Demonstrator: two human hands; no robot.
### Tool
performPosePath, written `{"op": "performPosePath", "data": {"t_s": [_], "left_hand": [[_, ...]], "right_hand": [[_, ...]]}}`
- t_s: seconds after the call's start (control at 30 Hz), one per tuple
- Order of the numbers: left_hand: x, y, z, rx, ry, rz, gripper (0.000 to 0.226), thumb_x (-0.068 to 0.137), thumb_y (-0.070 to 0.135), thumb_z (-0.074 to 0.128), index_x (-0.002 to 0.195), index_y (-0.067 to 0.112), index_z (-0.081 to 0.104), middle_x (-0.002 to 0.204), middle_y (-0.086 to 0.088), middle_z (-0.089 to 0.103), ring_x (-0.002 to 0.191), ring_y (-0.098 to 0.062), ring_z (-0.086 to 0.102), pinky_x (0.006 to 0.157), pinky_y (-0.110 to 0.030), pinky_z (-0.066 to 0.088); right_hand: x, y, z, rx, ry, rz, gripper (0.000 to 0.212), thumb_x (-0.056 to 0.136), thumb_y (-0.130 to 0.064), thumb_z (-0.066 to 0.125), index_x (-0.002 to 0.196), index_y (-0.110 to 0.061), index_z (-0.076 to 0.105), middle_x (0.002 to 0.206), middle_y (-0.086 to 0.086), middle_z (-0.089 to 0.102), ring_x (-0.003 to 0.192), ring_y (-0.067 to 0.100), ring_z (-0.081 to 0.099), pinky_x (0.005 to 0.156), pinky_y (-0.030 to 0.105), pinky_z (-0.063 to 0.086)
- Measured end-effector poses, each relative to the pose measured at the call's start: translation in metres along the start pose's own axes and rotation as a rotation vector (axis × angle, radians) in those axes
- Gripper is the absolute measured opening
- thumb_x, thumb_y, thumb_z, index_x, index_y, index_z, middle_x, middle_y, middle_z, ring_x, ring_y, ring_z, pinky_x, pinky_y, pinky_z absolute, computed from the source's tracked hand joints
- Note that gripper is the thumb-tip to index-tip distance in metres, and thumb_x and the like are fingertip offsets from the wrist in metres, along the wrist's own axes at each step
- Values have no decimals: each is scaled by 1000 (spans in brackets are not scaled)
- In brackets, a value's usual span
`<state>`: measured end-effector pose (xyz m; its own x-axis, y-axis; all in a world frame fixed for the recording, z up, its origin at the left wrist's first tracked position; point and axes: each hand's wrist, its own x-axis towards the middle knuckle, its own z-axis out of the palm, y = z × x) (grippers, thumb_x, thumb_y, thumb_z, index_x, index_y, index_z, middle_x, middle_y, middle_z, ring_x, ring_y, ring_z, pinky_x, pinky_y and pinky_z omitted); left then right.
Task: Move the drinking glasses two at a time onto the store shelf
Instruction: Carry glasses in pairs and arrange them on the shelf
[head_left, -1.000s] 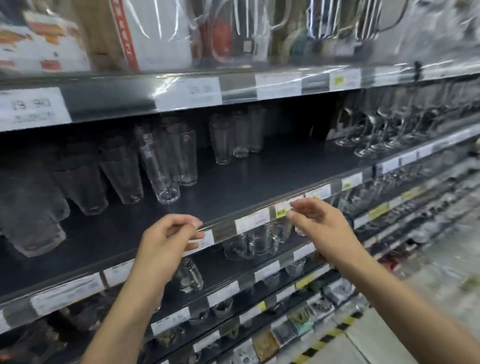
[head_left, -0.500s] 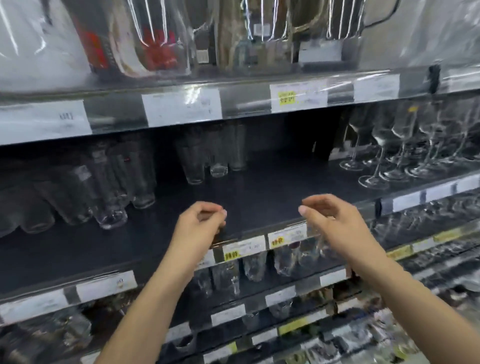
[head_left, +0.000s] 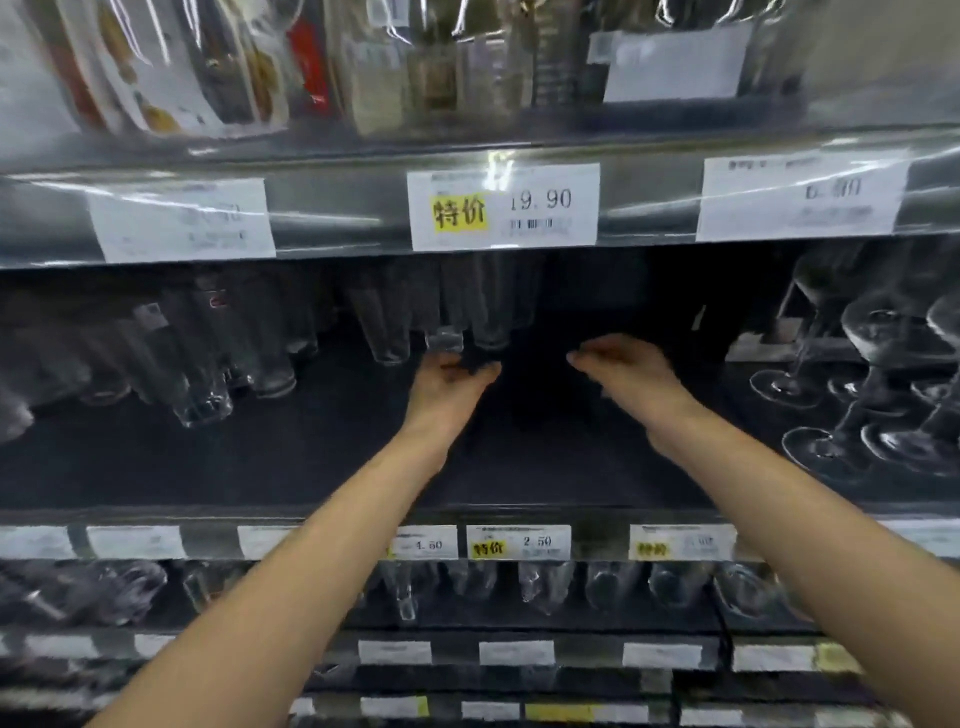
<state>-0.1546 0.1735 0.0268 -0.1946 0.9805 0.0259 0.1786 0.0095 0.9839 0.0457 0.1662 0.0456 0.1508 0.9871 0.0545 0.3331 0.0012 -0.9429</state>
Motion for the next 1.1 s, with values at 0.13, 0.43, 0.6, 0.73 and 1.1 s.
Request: {"op": "performPosePath", "data": {"t_s": [0.13,0.43,0.6,0.73,1.1], "left_hand": [[34,-9,34,70,11,77,66,80,41,77,136,17,51,131,3,59,116,-14,57,104,-31,46],[78,-24,71,163,274,143,51,85,29,73,127,12,50,122,-4,63,110,-18,60,81,-14,40],[94,-26,89,203,354,110,47,86,28,70,122,6,50,114,-9,65,102,-22,63,78,-18,45],[107,-24,100,225,421,100,52,86,30,69,126,2,49,120,-14,63,107,-26,62,88,-27,52],[130,-25,112,189,443,83,57,87,29,71,131,3,46,122,-11,63,108,-22,62,80,-17,45]], "right_hand": [[49,14,10,-22,-45,32,42,90,-41,69,126,-20,60,115,-5,60,102,12,57,88,23,47],[133,38,38,82,19,-1,53,89,-38,69,134,-16,55,121,1,62,103,14,59,86,25,48],[165,42,51,115,42,-54,53,88,-37,70,134,-19,52,125,2,62,112,19,61,100,37,50],[182,40,57,111,4,-96,64,89,-32,70,144,-16,41,138,3,56,121,19,56,104,34,46],[217,42,69,85,-170,-210,74,84,-26,78,147,-18,41,133,-3,59,115,11,58,102,30,48]]}}
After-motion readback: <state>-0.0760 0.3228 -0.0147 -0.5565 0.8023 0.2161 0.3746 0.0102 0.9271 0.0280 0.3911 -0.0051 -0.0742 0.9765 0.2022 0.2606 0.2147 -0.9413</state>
